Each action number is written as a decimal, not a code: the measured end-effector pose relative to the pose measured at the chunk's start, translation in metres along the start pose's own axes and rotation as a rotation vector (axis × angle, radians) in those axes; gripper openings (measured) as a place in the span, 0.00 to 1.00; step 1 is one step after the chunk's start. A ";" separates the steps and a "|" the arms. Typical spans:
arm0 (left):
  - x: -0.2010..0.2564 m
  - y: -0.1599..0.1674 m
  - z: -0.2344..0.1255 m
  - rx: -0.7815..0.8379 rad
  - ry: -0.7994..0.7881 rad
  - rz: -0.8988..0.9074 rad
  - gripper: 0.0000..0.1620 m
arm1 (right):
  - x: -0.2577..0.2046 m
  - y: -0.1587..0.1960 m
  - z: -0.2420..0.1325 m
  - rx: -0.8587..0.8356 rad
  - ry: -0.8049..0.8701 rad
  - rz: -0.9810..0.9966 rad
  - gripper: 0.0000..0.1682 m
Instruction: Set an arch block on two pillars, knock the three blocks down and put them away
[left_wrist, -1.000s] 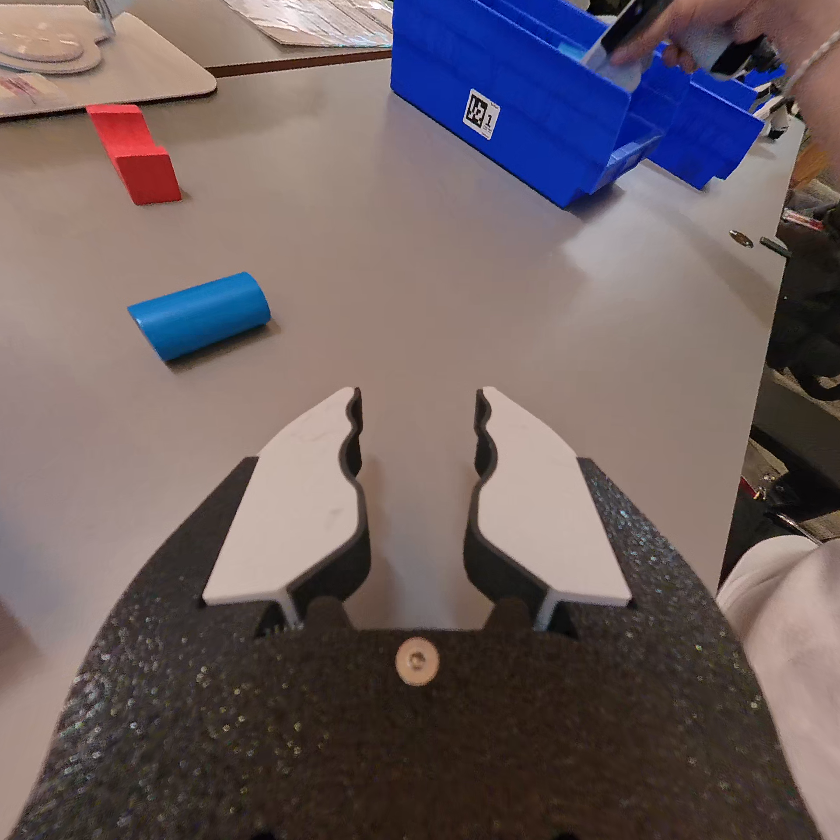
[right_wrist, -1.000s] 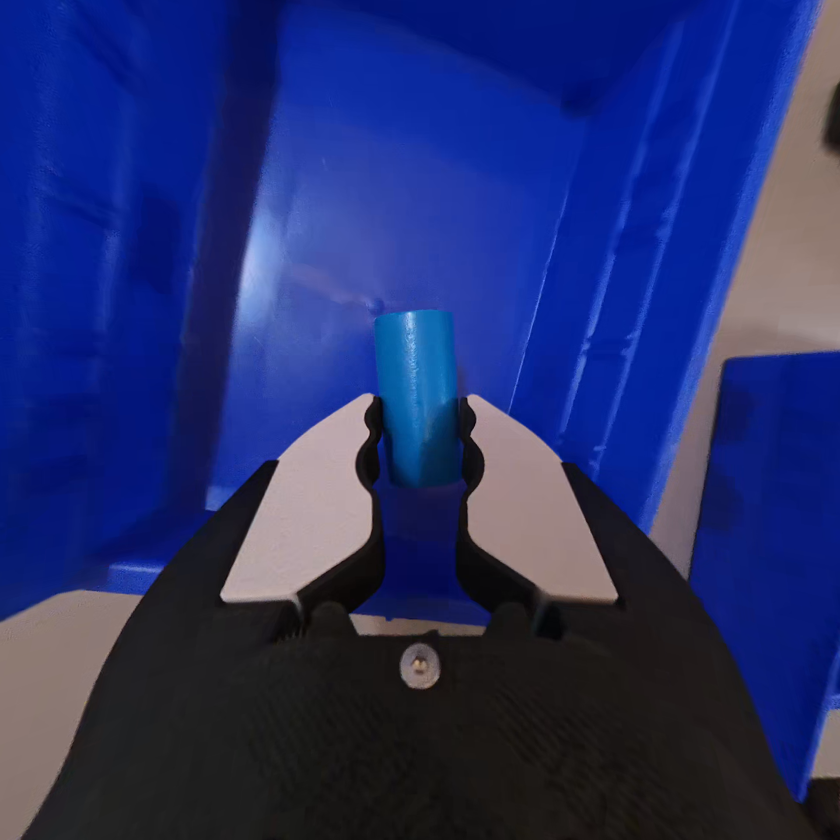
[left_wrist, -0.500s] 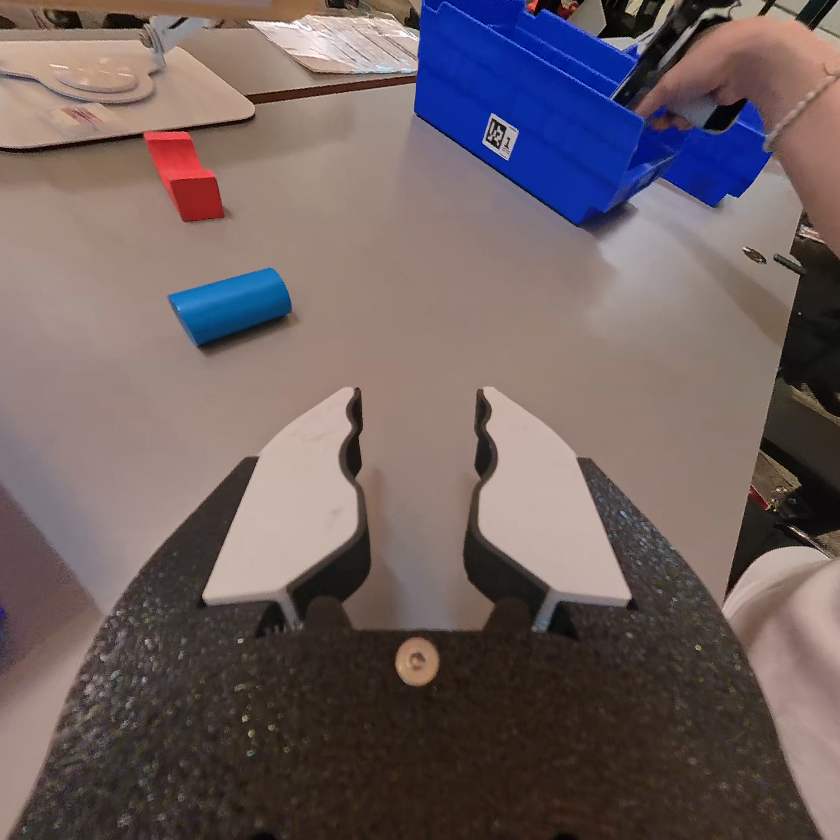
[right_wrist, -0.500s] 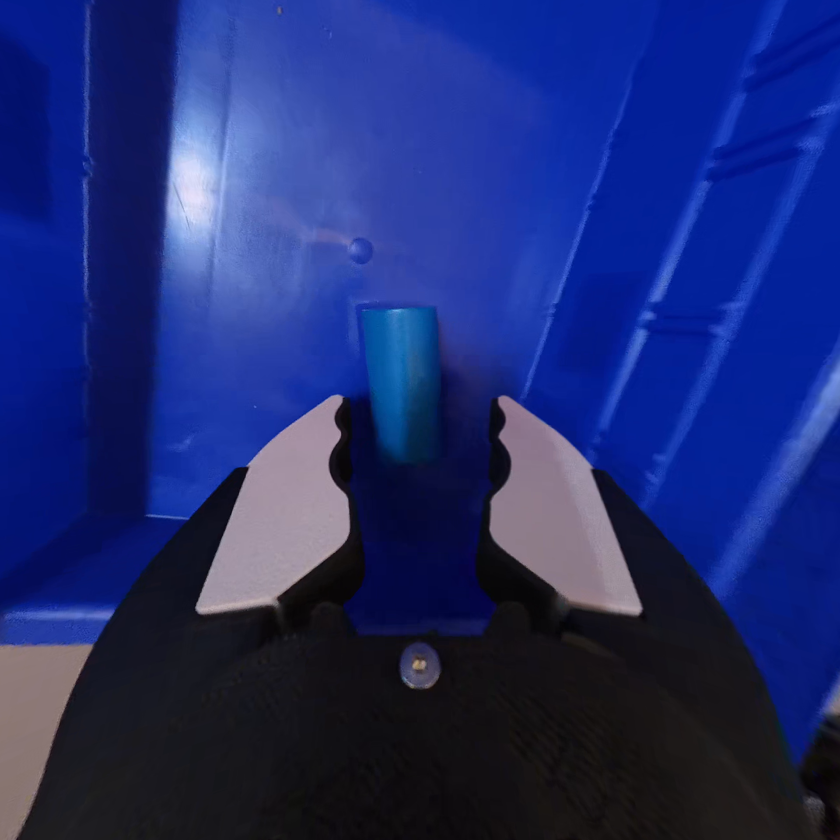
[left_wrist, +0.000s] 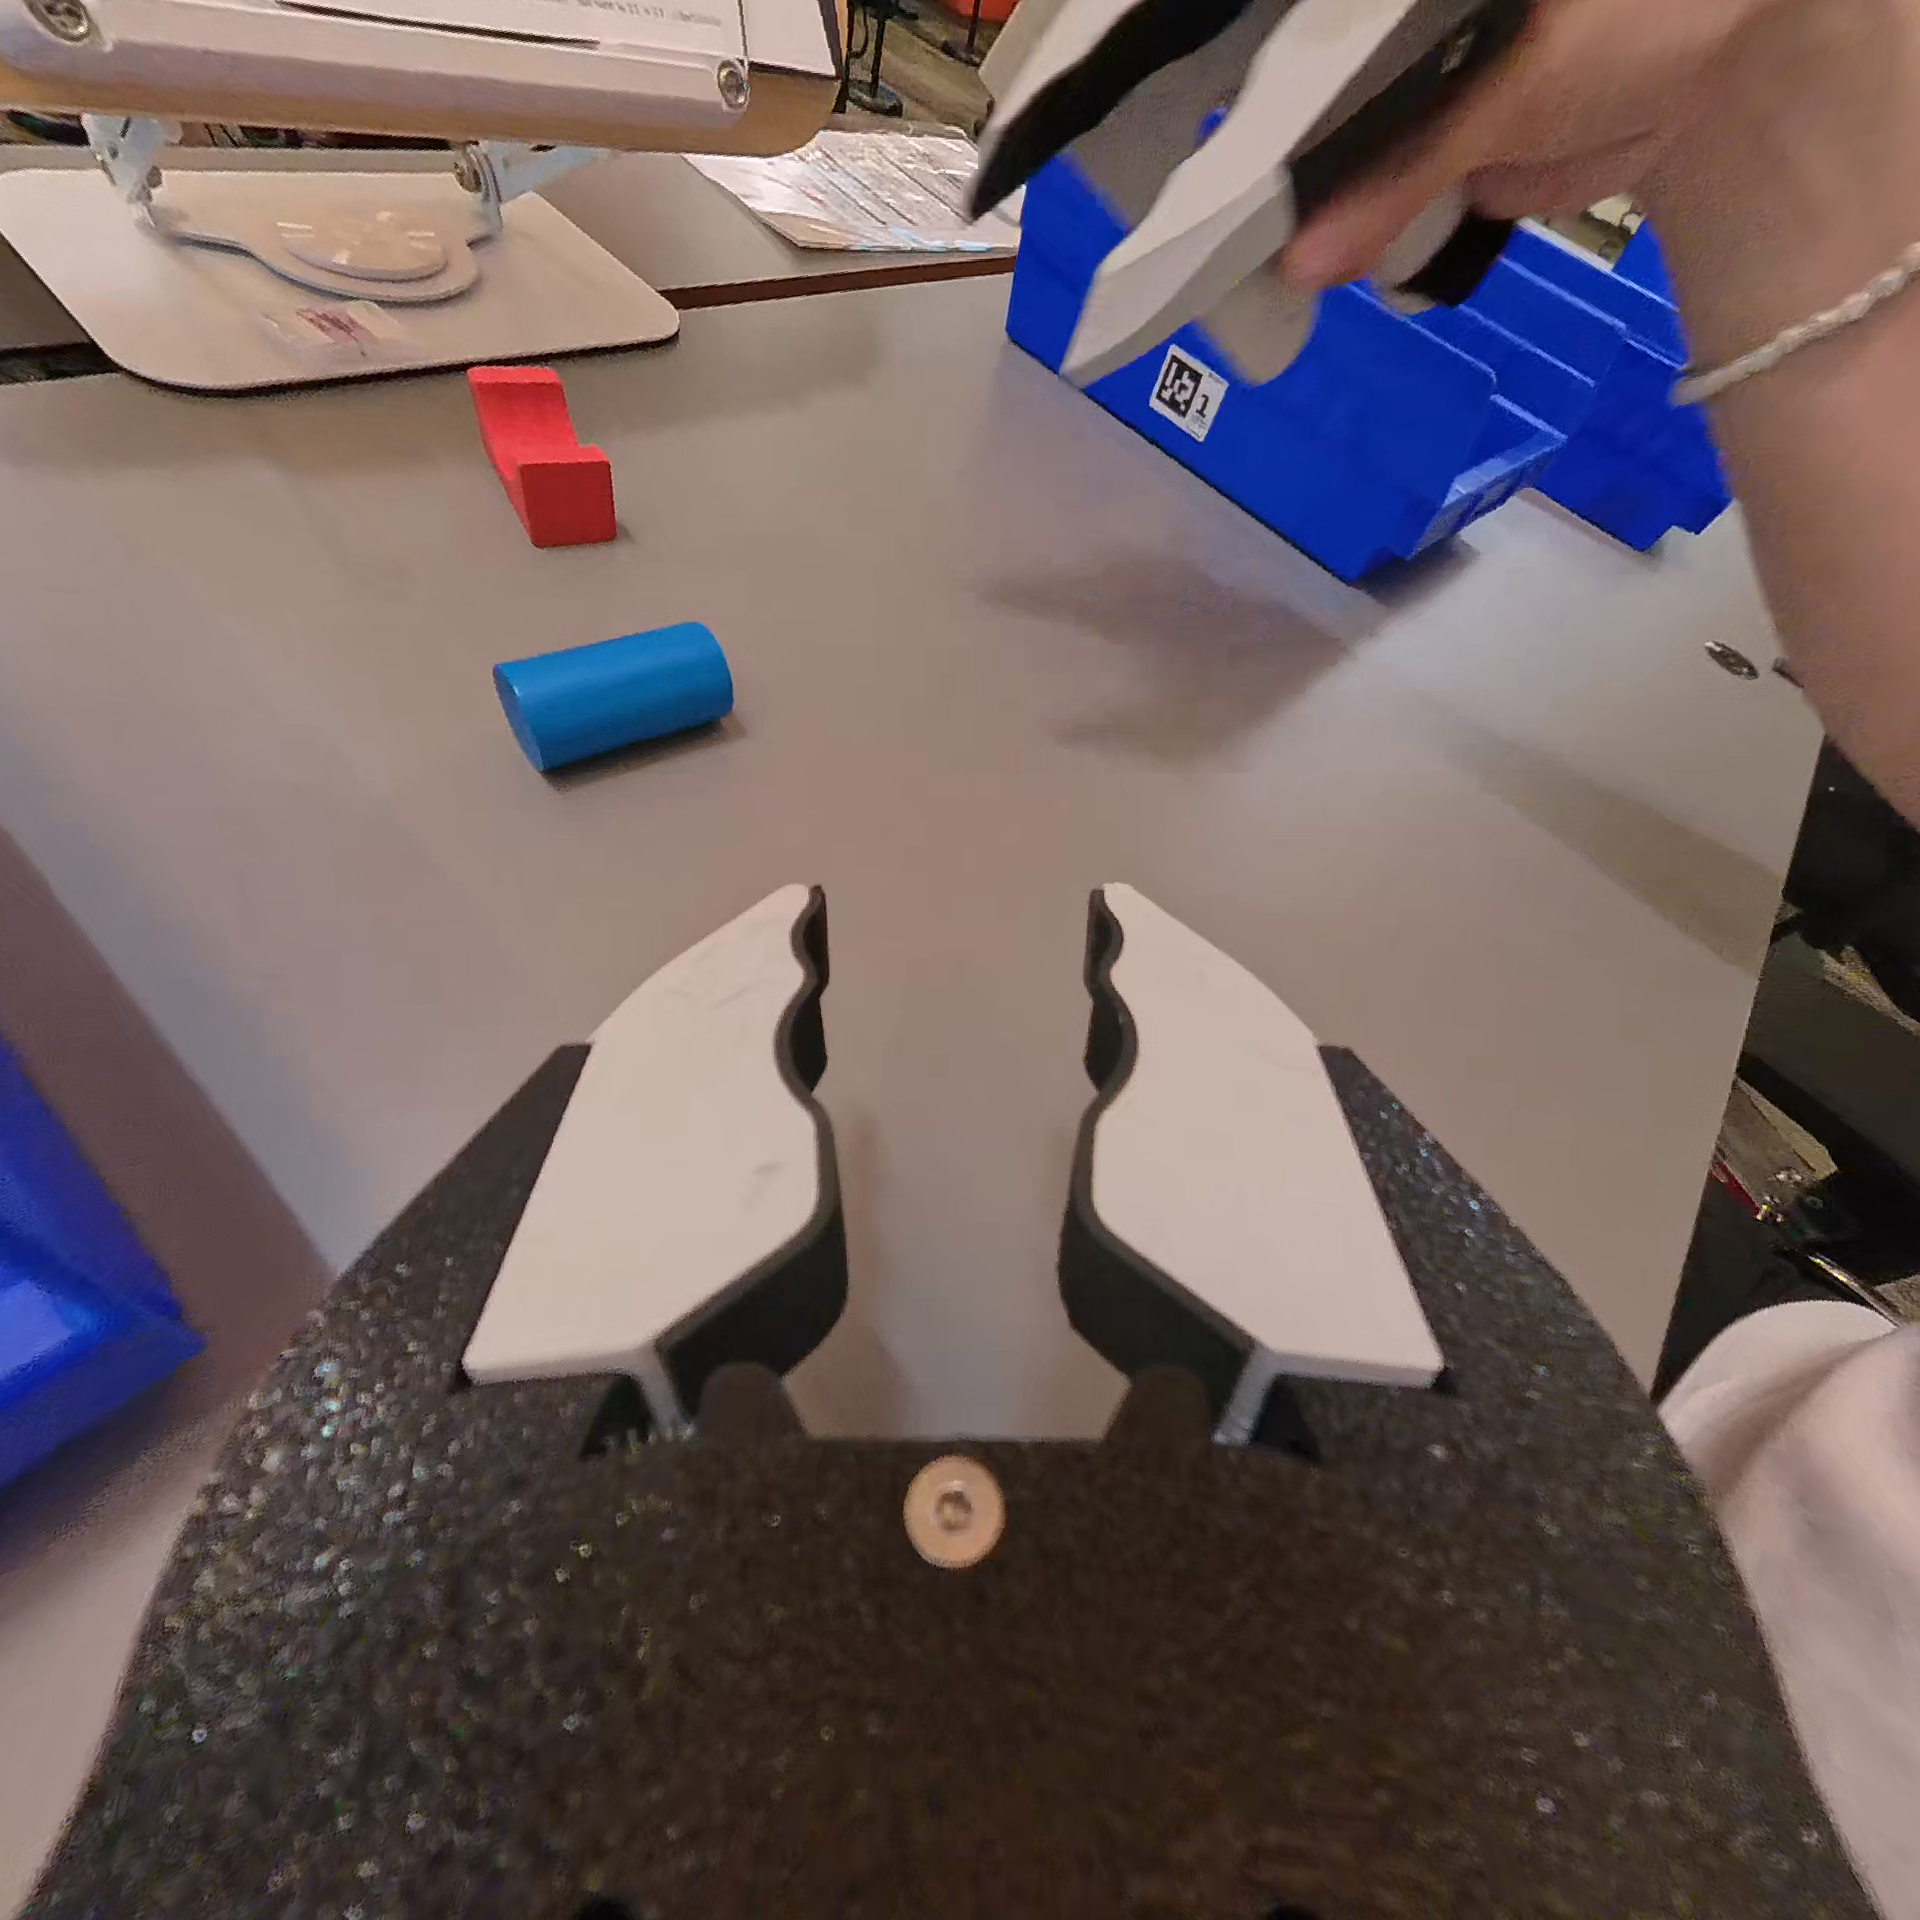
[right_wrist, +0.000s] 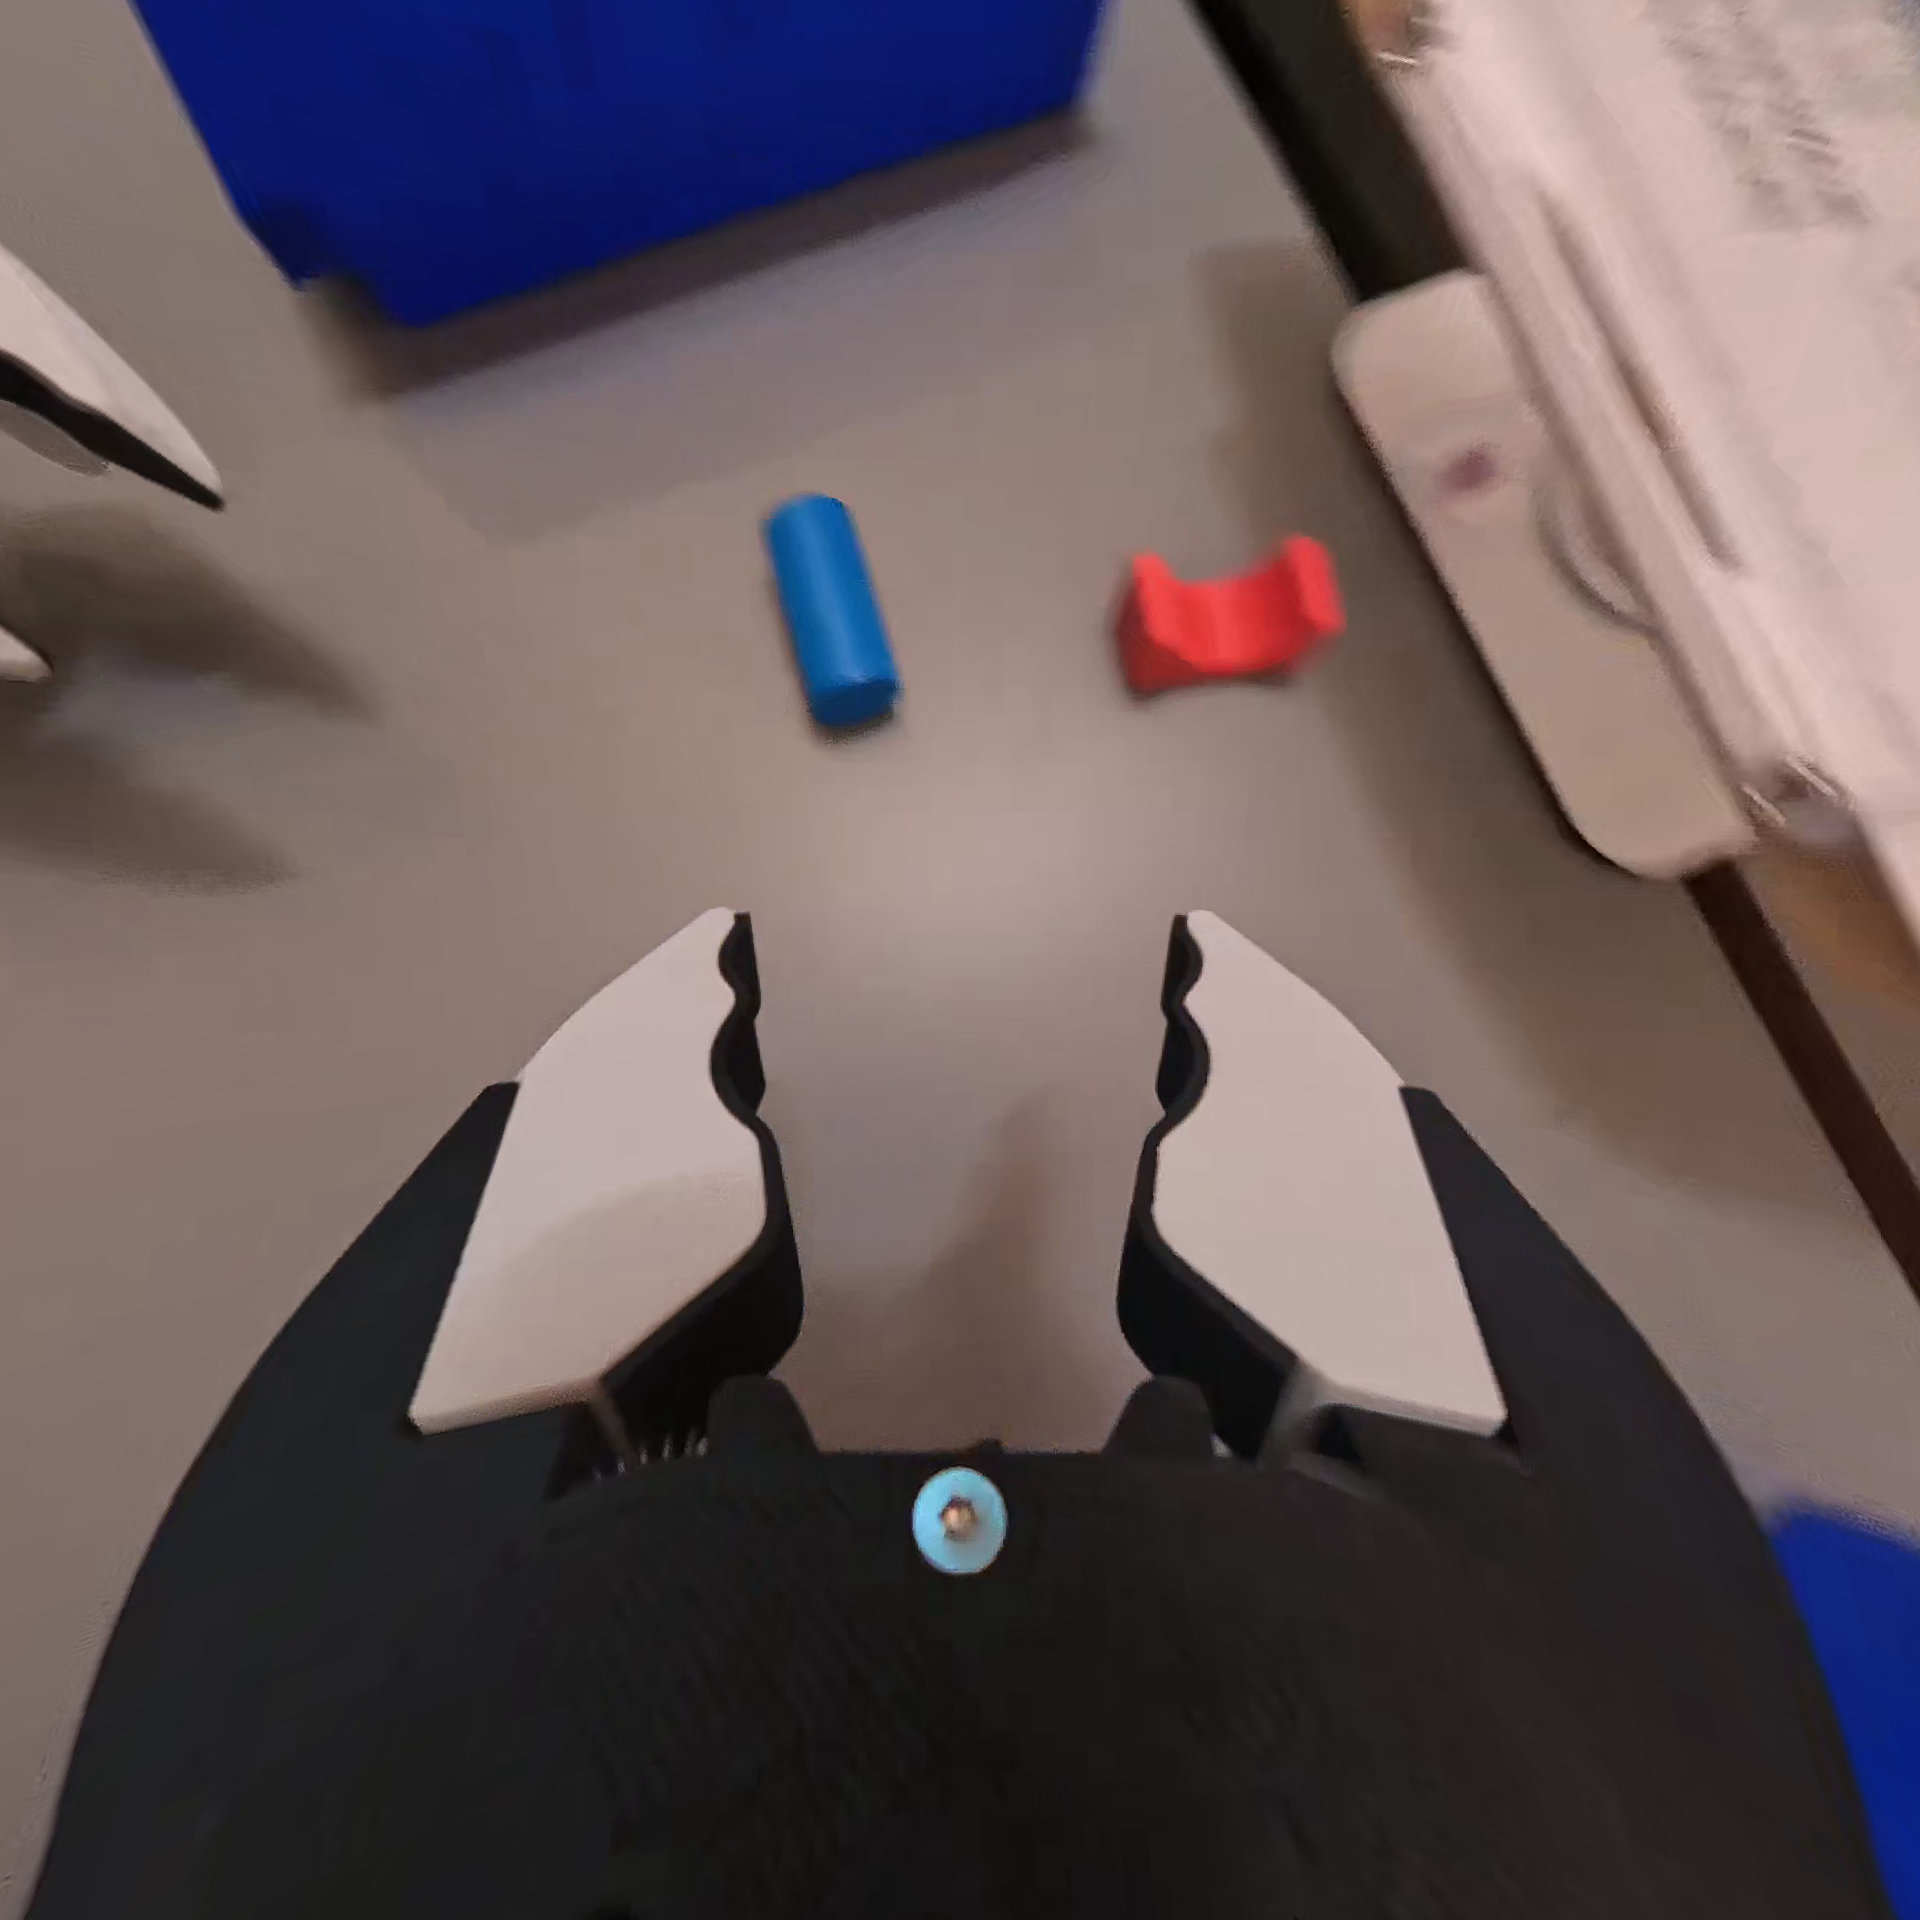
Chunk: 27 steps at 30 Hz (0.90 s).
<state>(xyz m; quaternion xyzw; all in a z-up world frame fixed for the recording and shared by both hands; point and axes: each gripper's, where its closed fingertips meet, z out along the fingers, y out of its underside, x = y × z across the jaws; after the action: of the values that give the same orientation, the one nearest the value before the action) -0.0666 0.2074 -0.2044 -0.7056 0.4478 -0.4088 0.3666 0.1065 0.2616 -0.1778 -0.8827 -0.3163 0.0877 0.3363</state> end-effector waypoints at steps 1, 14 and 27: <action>0.001 0.002 -0.002 -0.004 -0.004 -0.002 0.29 | -0.008 -0.008 0.021 -0.007 -0.033 -0.033 0.46; 0.002 0.028 -0.014 -0.029 -0.030 -0.038 0.29 | -0.020 -0.014 0.152 -0.153 -0.062 -0.038 0.20; 0.003 0.026 -0.010 -0.018 -0.012 -0.033 0.29 | 0.057 0.024 -0.060 0.110 0.382 0.211 0.19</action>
<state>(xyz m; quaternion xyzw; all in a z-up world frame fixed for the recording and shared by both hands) -0.0836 0.1948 -0.2232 -0.7186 0.4376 -0.4067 0.3560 0.1846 0.2508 -0.1445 -0.8918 -0.1476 -0.0291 0.4266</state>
